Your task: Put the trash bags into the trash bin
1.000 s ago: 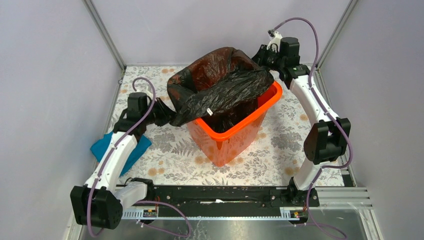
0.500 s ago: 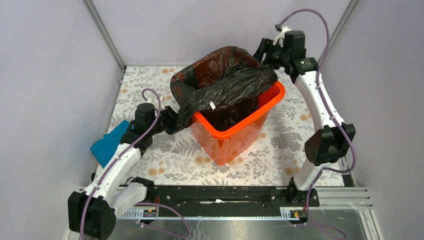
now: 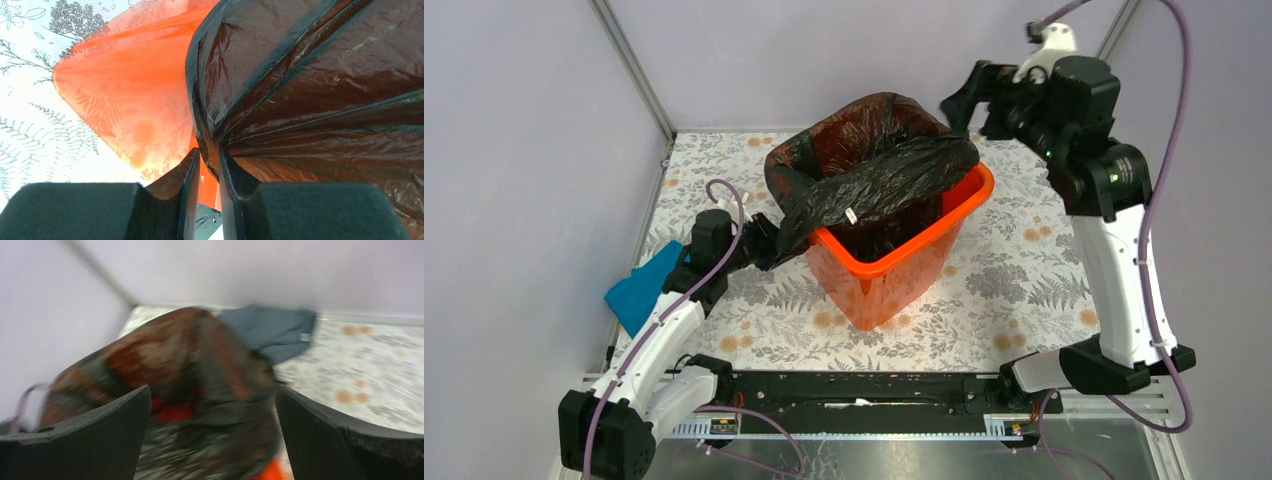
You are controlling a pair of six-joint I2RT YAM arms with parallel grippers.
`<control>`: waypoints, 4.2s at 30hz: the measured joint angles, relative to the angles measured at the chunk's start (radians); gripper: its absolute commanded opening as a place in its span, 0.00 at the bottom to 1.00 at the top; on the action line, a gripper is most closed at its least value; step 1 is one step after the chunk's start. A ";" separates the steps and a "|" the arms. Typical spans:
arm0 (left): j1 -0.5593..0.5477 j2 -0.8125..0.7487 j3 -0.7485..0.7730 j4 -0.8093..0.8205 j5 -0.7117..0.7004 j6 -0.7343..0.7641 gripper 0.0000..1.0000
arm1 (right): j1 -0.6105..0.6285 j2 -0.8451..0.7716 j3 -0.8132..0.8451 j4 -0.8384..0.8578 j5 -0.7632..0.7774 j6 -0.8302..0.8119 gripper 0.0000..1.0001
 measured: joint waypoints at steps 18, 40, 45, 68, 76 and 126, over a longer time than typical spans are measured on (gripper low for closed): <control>0.000 0.000 -0.002 0.002 0.013 0.013 0.25 | 0.308 0.055 -0.053 -0.047 -0.332 -0.362 0.86; -0.001 -0.008 0.043 -0.099 0.000 0.091 0.67 | 0.321 -0.298 -0.344 0.031 -0.412 -0.189 0.80; -0.002 -0.095 0.118 -0.235 -0.087 0.158 0.90 | 0.321 -0.316 -0.381 0.096 -0.305 0.045 0.97; -0.005 -0.142 0.679 -0.163 -0.012 0.198 0.89 | 0.321 -0.447 -0.493 0.251 -0.012 0.302 1.00; -0.201 0.223 0.850 -0.218 -0.029 0.192 0.89 | 0.321 -0.616 -0.536 0.274 0.100 0.206 1.00; -0.945 0.569 1.112 -0.343 -0.538 0.351 0.39 | 0.321 -0.021 -0.054 -0.156 0.343 -0.105 0.91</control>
